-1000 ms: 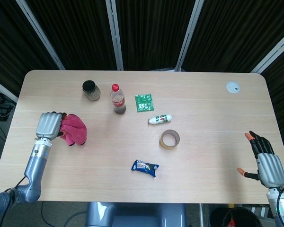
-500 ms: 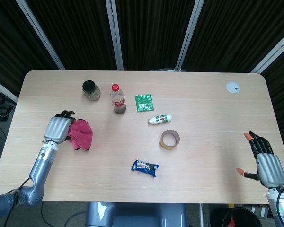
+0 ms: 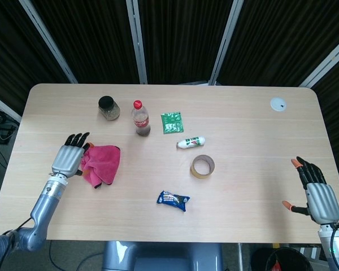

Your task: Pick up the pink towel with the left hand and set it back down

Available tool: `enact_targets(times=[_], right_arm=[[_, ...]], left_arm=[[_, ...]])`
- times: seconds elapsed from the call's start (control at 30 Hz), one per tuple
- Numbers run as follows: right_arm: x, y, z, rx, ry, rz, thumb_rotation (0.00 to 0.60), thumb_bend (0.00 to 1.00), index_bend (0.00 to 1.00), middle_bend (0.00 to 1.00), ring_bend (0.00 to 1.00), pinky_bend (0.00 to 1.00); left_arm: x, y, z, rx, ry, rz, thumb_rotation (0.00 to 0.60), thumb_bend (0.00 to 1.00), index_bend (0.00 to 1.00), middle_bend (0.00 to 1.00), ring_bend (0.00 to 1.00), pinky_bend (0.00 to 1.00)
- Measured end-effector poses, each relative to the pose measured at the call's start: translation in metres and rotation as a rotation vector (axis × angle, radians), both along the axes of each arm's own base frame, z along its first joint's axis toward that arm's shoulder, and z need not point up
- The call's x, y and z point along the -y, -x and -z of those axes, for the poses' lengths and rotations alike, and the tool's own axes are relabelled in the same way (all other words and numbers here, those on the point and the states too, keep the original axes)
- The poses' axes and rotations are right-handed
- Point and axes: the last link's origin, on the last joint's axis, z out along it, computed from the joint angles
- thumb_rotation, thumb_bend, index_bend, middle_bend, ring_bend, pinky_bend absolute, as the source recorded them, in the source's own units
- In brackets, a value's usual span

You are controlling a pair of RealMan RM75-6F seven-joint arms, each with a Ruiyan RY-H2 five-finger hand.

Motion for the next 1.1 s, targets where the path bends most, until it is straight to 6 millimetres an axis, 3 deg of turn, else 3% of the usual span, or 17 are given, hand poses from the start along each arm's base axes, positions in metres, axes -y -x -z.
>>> enact_targets(times=[0.2, 0.43, 0.53, 0.73, 1.1], right_arm=[[0.0, 0.0, 0.0, -0.012, -0.001, -0.004, 0.6, 0.02, 0.0, 0.0, 0.0, 0.0], [0.0, 0.0, 0.0, -0.066, 0.001, -0.022, 0.6, 0.02, 0.0, 0.0, 0.0, 0.0], [-0.001, 0.001, 0.0, -0.104, -0.011, -0.029, 0.6, 0.01, 0.0, 0.0, 0.0, 0.0], [-0.002, 0.0, 0.0, -0.174, -0.005, -0.066, 0.6, 0.0, 0.0, 0.0, 0.0, 0.0], [-0.001, 0.0, 0.002, -0.189, 0.01, -0.069, 0.6, 0.0, 0.0, 0.0, 0.0, 0.0]], left_arm=[[0.015, 0.005, -0.031, 0.064, -0.091, 0.01, 0.6, 0.0, 0.21, 0.0, 0.0, 0.04], [0.062, 0.021, -0.079, 0.057, -0.185, 0.013, 0.6, 0.0, 0.03, 0.0, 0.0, 0.0], [0.085, 0.031, -0.094, 0.027, -0.208, 0.003, 0.6, 0.0, 0.0, 0.0, 0.0, 0.0], [0.124, 0.046, -0.108, 0.04, -0.224, -0.051, 0.6, 0.0, 0.0, 0.0, 0.0, 0.0], [0.15, 0.066, -0.119, 0.085, -0.278, -0.016, 0.6, 0.0, 0.0, 0.0, 0.0, 0.0]])
